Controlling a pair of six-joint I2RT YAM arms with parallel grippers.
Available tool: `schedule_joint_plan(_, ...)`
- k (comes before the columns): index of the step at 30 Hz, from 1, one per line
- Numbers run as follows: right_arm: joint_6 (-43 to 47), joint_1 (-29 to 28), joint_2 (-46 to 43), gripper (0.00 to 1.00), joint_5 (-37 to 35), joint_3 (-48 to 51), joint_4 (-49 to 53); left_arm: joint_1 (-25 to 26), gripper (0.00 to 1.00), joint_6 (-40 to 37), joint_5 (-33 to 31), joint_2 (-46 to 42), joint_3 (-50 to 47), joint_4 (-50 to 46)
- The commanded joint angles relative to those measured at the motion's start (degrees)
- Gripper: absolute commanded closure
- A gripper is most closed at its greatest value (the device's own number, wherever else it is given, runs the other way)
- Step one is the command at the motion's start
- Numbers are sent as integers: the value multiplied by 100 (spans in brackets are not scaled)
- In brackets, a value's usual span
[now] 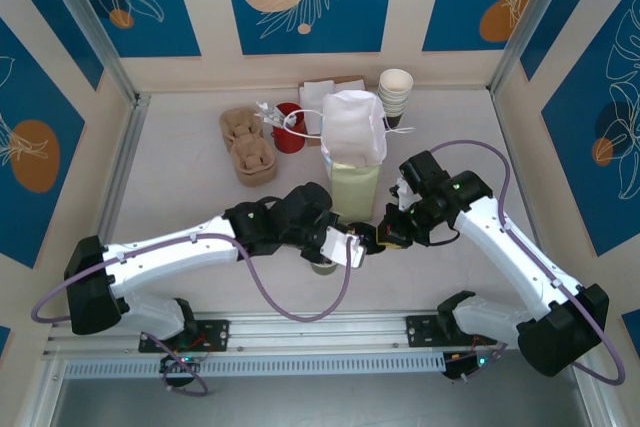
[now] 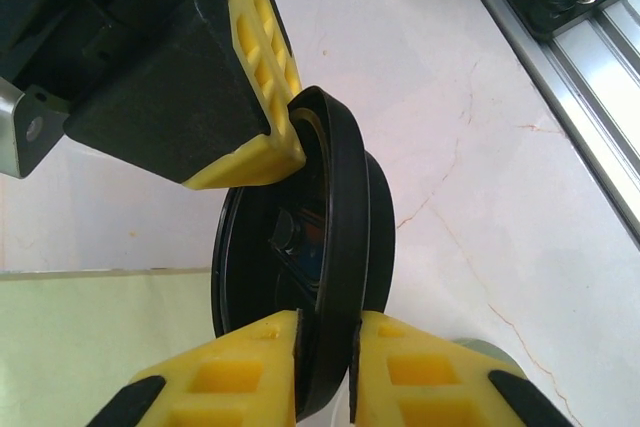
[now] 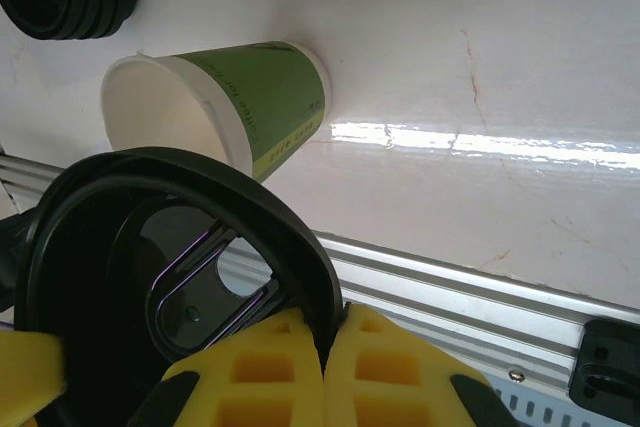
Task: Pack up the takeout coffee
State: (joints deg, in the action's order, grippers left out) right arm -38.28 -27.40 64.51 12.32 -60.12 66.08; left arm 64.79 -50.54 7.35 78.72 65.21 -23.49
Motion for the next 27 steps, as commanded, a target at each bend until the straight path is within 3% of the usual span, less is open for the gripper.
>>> schedule_joint_plan(1,45,-30,-131,97,465,-195,98,30,84,133,-184,-32,38,347)
schedule_joint_plan(11,-86,157,-586,60,-14,-355,119,16,87,723,-47,-48,45,236)
schedule_joint_plan(17,-109,279,-897,49,-226,-439,161,-39,90,1295,136,-210,-7,180)
schedule_joint_plan(22,-153,358,-1214,49,-219,-405,-95,-98,92,1992,239,-416,-114,242)
schedule_joint_plan(27,52,376,-1631,54,-463,-167,-503,-156,94,2885,289,-628,-74,50)
